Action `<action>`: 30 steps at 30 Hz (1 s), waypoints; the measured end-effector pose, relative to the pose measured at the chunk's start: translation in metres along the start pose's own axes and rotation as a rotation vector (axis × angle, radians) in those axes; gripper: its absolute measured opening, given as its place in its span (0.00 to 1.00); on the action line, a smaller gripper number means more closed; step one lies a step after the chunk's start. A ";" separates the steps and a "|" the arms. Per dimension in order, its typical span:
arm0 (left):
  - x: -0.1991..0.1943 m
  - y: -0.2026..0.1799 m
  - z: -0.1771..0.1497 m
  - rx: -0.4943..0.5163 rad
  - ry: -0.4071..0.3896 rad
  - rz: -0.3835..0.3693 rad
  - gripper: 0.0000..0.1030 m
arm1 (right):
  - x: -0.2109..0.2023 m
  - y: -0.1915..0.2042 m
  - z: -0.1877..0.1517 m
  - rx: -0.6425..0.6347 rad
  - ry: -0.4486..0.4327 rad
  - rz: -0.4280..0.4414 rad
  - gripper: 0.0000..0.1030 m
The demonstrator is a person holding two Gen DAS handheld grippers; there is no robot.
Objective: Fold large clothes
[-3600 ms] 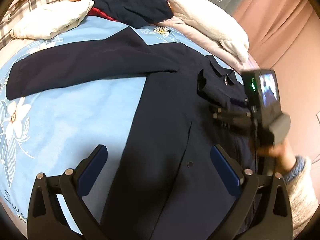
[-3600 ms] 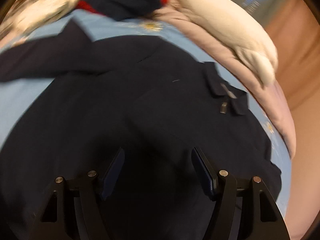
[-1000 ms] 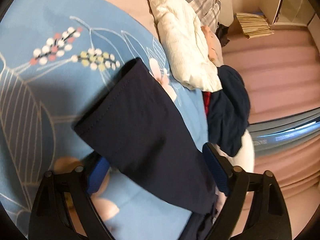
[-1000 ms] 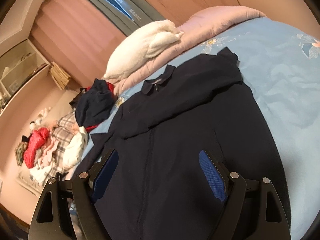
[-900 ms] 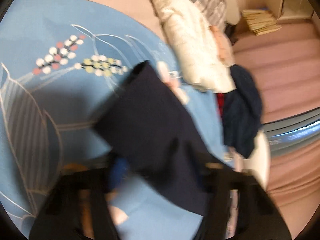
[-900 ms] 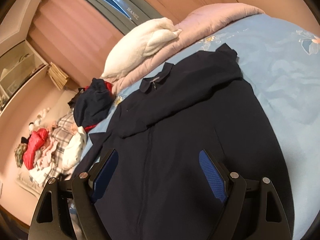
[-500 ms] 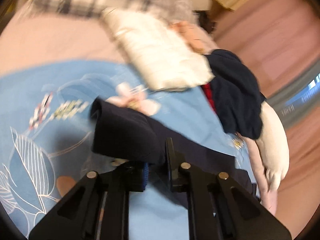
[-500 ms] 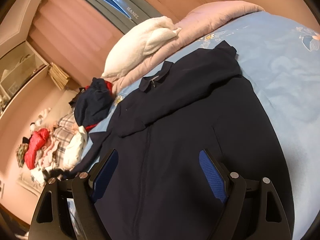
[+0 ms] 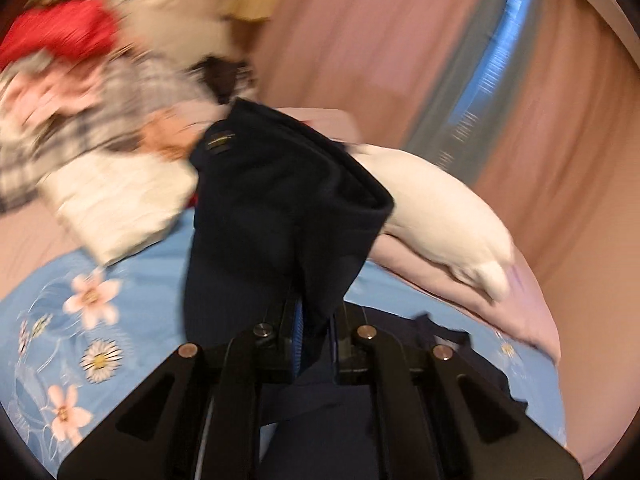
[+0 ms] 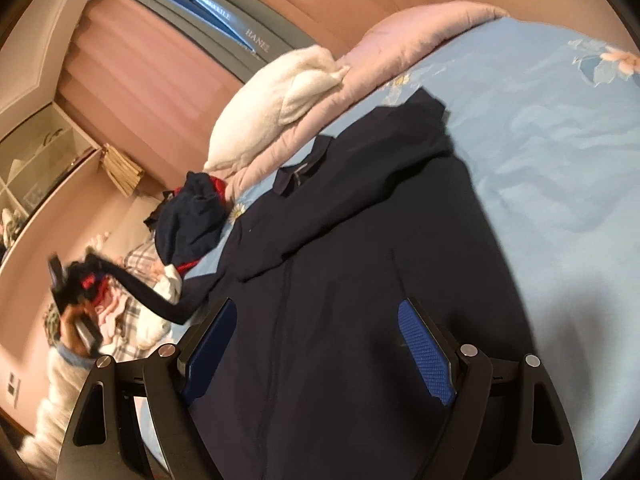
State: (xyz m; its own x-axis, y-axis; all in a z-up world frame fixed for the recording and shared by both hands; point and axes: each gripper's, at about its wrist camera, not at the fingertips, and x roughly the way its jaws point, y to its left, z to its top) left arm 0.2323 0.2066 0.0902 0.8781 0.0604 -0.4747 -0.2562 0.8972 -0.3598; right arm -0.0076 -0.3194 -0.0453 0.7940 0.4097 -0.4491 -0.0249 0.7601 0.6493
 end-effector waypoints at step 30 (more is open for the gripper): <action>0.070 -0.071 -0.168 0.074 0.500 -0.424 0.92 | 0.104 0.001 0.050 0.126 0.251 0.025 0.82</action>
State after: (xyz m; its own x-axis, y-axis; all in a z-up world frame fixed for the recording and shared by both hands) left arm 0.2437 0.0739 -0.0520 0.5983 -0.4992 -0.6268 0.1145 0.8275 -0.5497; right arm 0.1047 -0.3010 -0.0604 0.6182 0.5514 -0.5602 0.0460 0.6861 0.7260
